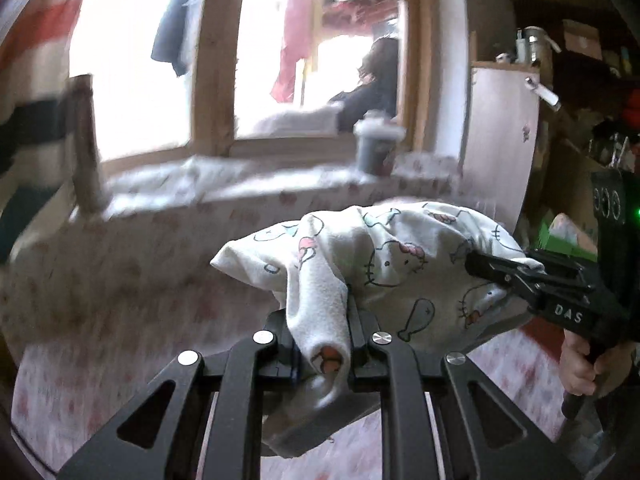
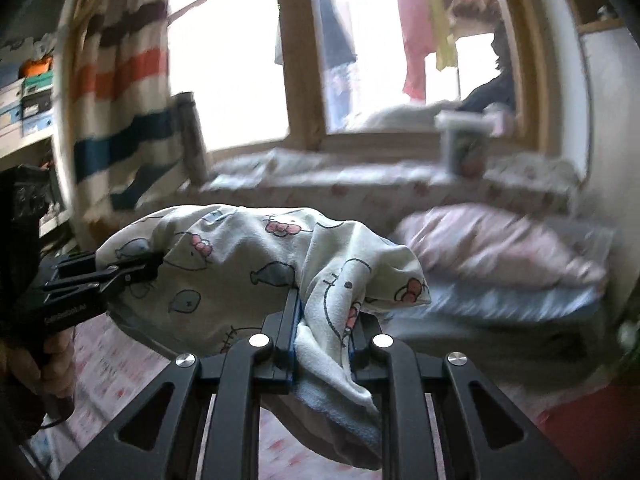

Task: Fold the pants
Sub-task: 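Lift the pants bundle with both grippers and carry it toward the clothes stack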

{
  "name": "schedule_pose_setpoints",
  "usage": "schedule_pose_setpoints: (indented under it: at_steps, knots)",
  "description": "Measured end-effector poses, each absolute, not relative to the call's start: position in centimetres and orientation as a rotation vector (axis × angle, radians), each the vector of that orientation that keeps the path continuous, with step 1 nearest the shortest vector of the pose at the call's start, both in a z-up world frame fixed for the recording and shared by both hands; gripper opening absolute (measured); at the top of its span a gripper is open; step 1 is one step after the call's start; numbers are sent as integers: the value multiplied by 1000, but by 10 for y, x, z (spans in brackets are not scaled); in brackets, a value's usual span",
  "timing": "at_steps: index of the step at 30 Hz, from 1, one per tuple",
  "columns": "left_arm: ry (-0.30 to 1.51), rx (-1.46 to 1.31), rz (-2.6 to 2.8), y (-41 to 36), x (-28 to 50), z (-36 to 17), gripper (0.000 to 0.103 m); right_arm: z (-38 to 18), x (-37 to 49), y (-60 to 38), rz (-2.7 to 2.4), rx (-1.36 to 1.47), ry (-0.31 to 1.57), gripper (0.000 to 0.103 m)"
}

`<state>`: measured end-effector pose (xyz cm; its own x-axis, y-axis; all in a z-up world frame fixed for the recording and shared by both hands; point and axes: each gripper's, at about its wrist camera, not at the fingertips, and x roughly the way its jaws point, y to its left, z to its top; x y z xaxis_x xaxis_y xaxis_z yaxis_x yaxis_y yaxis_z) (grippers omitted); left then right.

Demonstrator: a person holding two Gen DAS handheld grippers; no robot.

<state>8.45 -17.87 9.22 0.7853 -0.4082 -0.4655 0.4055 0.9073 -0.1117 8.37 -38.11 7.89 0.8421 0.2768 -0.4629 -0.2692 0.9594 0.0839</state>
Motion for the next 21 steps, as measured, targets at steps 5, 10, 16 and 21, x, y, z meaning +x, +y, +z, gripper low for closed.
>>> schedule_pose_setpoints:
  at_steps: [5, 10, 16, 21]
  knots:
    - [436, -34, -502, -232, 142, 117, 15, 116, 112, -438, 153, 70, 426, 18]
    - [392, -27, -549, -288, 201, 131, 15, 138, 144, -489, 34, 63, 379, 18]
    - [475, -54, -576, -334, 257, 111, 15, 128, 189, -537, -41, 65, 401, 18]
    - [579, -8, -573, -362, 286, 68, 15, 92, 219, -557, -77, 81, 489, 18]
